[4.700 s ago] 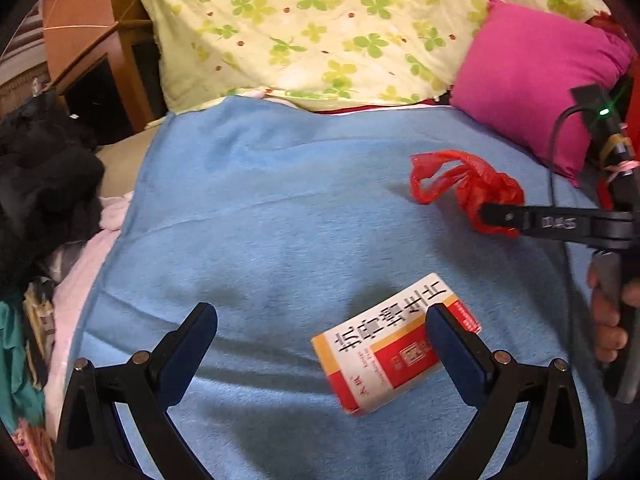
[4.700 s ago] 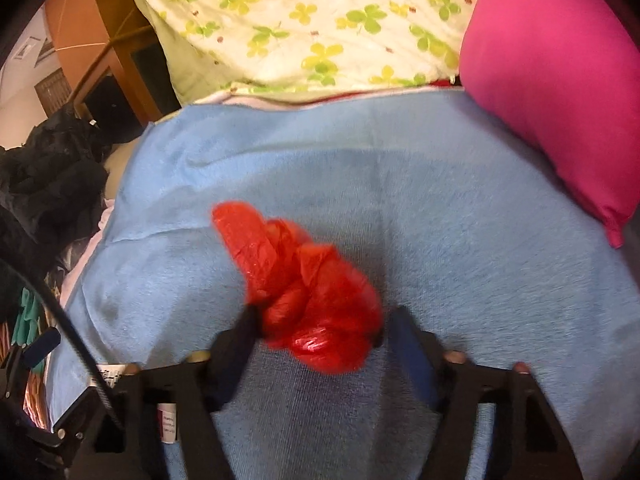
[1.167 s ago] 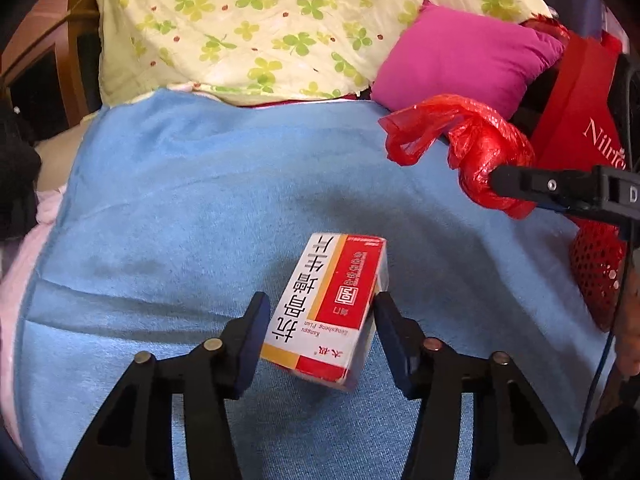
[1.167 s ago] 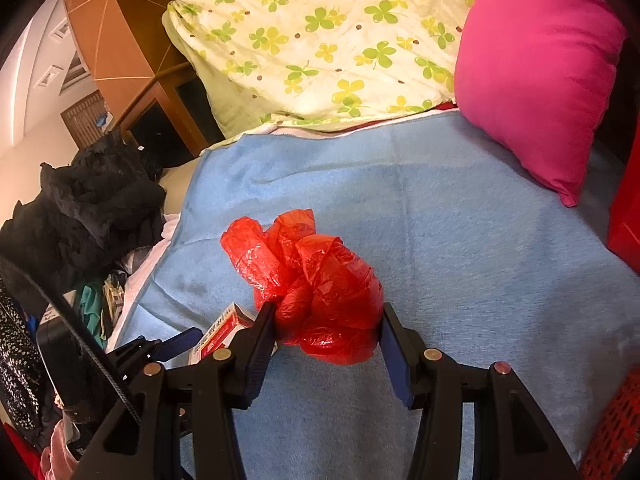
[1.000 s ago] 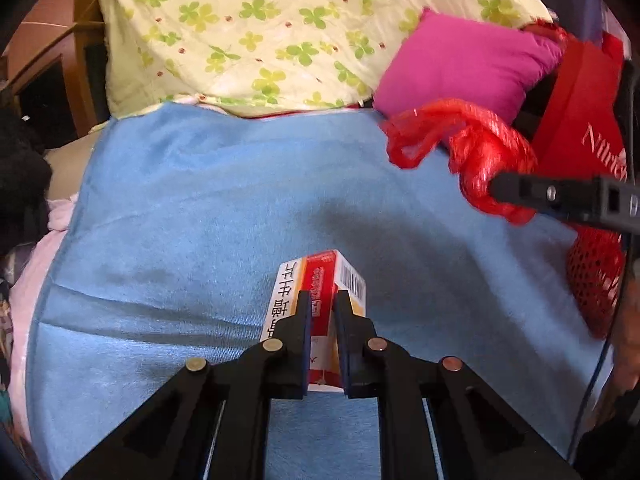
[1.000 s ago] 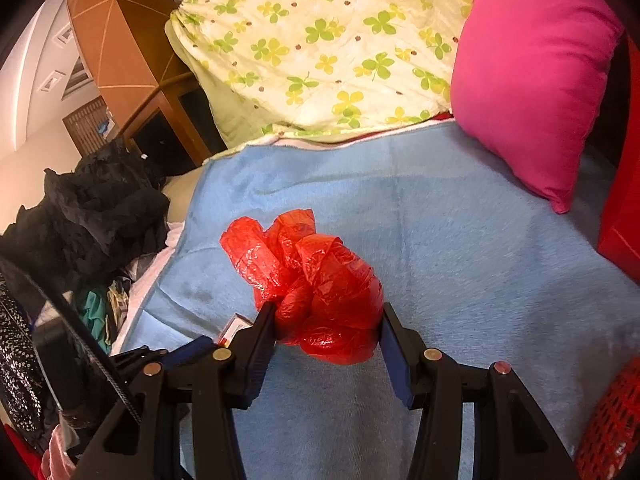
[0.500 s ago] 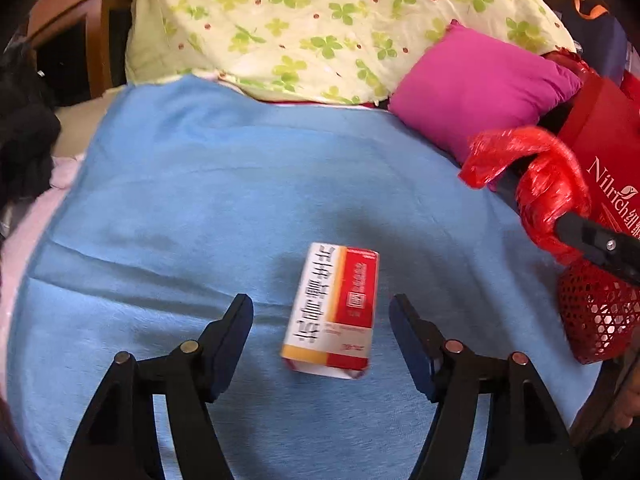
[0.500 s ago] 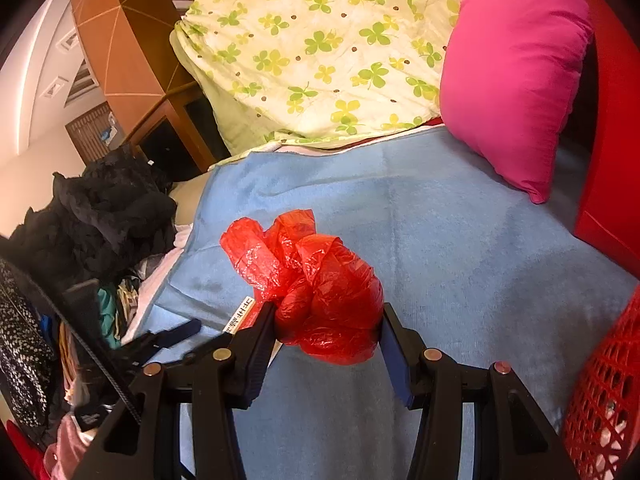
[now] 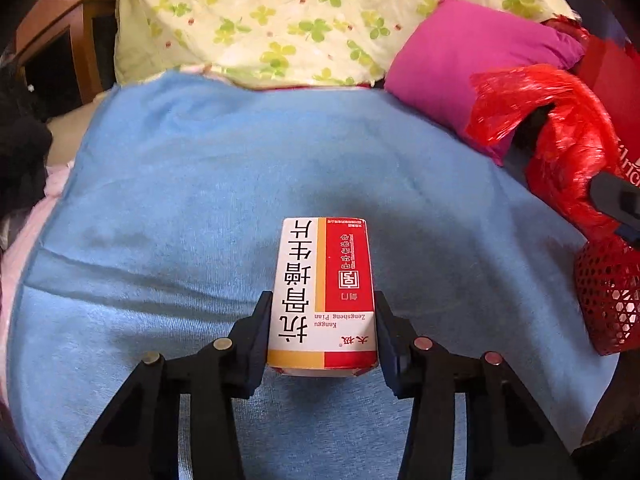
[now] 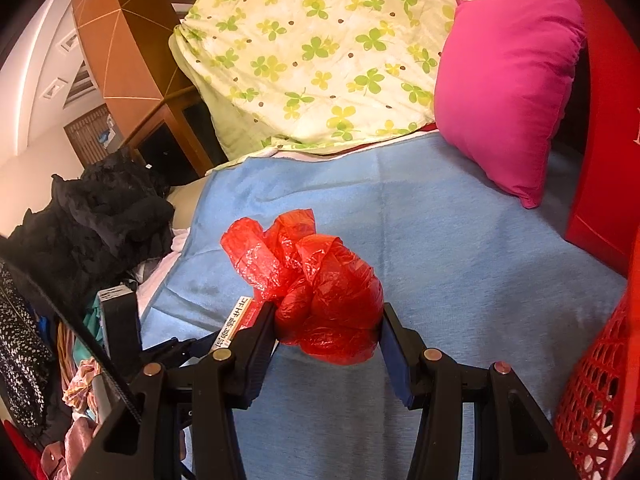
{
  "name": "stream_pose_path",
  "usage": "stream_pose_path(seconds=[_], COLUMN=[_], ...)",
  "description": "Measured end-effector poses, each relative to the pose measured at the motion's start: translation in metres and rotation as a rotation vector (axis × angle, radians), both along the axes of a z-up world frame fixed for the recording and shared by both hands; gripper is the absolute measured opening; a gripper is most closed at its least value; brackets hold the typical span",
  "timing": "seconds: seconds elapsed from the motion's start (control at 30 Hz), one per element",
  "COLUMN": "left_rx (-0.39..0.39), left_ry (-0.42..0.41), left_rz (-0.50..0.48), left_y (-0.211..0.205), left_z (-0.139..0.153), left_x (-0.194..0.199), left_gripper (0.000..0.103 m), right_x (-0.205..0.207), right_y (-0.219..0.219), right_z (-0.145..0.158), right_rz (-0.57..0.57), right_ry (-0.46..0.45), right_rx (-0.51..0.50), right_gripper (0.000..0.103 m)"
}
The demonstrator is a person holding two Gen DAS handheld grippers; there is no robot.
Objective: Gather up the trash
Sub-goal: 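Carry the red bag and medicine box over the red basket with both tools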
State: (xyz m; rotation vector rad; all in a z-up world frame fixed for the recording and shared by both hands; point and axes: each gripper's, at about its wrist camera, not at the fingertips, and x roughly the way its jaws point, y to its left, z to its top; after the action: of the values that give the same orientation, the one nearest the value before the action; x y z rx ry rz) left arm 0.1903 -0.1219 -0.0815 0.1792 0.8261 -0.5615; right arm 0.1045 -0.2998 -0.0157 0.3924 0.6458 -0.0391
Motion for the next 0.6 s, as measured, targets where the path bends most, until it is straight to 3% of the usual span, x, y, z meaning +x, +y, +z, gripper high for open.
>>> stream_pose_path(seconds=[0.6], left_rx=[0.158], left_ry=[-0.293], left_rz=[0.123], left_y=[-0.014], left_z=[0.071], left_x=[-0.09], left_gripper=[0.048], right_x=[-0.069], right_y=[-0.019], right_z=[0.038], right_rz=[-0.052], right_ry=[-0.167], right_rx=[0.001], right_gripper=[0.053])
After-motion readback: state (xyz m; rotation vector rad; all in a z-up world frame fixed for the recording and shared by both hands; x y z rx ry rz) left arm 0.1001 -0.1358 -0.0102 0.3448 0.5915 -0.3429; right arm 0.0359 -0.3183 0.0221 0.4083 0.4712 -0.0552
